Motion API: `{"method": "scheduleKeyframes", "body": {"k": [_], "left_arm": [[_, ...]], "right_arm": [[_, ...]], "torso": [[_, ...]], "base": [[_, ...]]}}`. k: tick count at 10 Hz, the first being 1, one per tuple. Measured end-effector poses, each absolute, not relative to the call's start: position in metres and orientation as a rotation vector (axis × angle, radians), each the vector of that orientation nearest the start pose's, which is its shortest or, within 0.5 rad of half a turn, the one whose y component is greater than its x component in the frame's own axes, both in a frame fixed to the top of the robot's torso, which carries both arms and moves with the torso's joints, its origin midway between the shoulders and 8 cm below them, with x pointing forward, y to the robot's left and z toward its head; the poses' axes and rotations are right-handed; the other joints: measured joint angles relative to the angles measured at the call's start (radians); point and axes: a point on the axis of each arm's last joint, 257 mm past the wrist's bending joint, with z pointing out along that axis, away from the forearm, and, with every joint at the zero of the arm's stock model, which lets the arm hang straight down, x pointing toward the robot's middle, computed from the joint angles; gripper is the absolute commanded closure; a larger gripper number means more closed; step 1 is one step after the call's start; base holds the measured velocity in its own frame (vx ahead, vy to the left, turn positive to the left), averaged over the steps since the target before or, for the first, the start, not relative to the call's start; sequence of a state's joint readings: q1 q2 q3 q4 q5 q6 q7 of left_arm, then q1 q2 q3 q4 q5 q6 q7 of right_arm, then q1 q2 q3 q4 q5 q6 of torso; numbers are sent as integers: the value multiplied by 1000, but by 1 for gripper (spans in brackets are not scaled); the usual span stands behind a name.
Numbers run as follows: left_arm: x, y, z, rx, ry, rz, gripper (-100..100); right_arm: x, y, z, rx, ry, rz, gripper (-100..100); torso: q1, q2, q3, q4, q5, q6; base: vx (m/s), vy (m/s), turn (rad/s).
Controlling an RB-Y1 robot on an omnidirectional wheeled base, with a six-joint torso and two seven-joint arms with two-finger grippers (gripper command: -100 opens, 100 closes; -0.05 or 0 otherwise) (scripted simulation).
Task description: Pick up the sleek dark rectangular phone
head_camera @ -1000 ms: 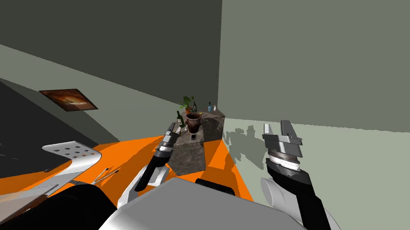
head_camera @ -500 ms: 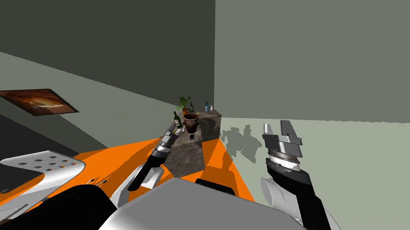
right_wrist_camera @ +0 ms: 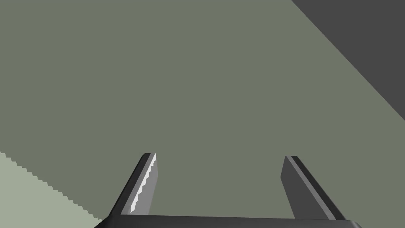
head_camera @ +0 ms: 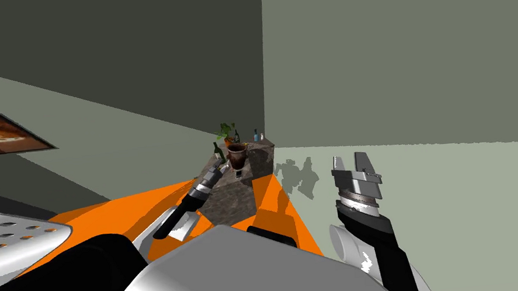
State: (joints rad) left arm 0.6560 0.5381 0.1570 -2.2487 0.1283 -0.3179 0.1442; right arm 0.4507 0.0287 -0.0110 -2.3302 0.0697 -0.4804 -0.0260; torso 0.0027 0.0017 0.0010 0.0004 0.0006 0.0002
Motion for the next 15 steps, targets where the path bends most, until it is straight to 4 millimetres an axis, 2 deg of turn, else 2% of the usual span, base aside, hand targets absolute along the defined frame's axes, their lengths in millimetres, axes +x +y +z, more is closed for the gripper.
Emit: {"method": "scheduleKeyframes", "body": {"k": [11, 15], "left_arm": [[363, 372, -113, -769, 1503, -1014, -100], [360, 389, -137, -815, 1630, -933, -100]], "right_arm": [[339, -271, 58, 584, 568, 1302, 0], [339, -271, 58, 584, 568, 1302, 0]], "torso": [[-1, -2, -1, 0, 0, -1], [-1, -4, -2, -1, 0, -1]], "base": [[-23, 14, -158], [7, 3, -132]]}}
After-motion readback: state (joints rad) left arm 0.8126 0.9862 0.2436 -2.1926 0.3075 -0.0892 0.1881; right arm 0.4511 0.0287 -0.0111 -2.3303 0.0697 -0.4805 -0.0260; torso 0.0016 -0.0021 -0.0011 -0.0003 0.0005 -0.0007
